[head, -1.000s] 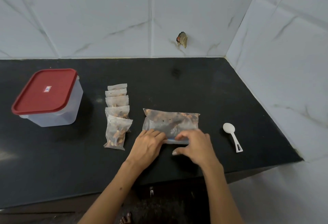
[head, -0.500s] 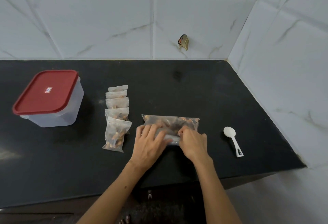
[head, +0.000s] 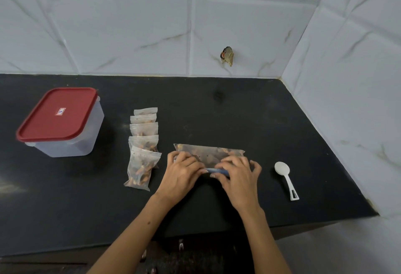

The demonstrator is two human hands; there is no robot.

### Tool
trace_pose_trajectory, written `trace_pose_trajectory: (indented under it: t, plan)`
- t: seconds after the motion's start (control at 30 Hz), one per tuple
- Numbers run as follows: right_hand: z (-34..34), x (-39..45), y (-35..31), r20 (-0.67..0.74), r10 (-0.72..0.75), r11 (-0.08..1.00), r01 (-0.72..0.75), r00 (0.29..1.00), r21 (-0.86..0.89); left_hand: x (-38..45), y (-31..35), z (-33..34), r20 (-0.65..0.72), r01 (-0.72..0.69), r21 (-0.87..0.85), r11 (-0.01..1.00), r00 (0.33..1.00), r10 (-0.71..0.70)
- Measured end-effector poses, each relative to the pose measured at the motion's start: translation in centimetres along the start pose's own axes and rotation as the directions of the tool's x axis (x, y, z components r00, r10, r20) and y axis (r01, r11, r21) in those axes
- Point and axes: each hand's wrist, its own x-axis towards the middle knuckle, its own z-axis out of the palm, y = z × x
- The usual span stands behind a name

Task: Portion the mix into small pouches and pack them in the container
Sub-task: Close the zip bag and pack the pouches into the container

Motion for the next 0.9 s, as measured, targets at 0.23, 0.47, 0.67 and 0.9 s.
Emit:
trace_pose_trajectory:
  t: [0.23, 0.47, 0.67, 0.9]
  plan:
    - [-1.6, 2.5, 0.1, 0.166, 0.048, 0.977, -0.081, 0.985, 0.195, 1.5, -0.5, -0.2, 0.011, 0.076, 0.014, 0.997, 0.997, -0.076]
    - [-1.7, 4.8, -0.1, 0.295, 0.143, 0.976, -0.183, 0.945, 0.114, 3.4, -0.4, 0.8, -0.007, 0.188, 0.206, 0.96, 0.982, -0.19]
    - [-1.4, 6.2, -0.1, 0.353, 0.264, 0.954, -0.296, 0.898, 0.037, 3.8, -0.5, 1.8, -0.054, 0.271, 0.336, 0.902, 0.962, -0.269]
    - [-1.4, 6.4, -0.3, 0.272, 0.363, 0.905, -0.406, 0.891, 0.124, 5.8, -2.1, 2.2, 0.069, 0.26, 0.272, 0.926, 0.955, -0.289]
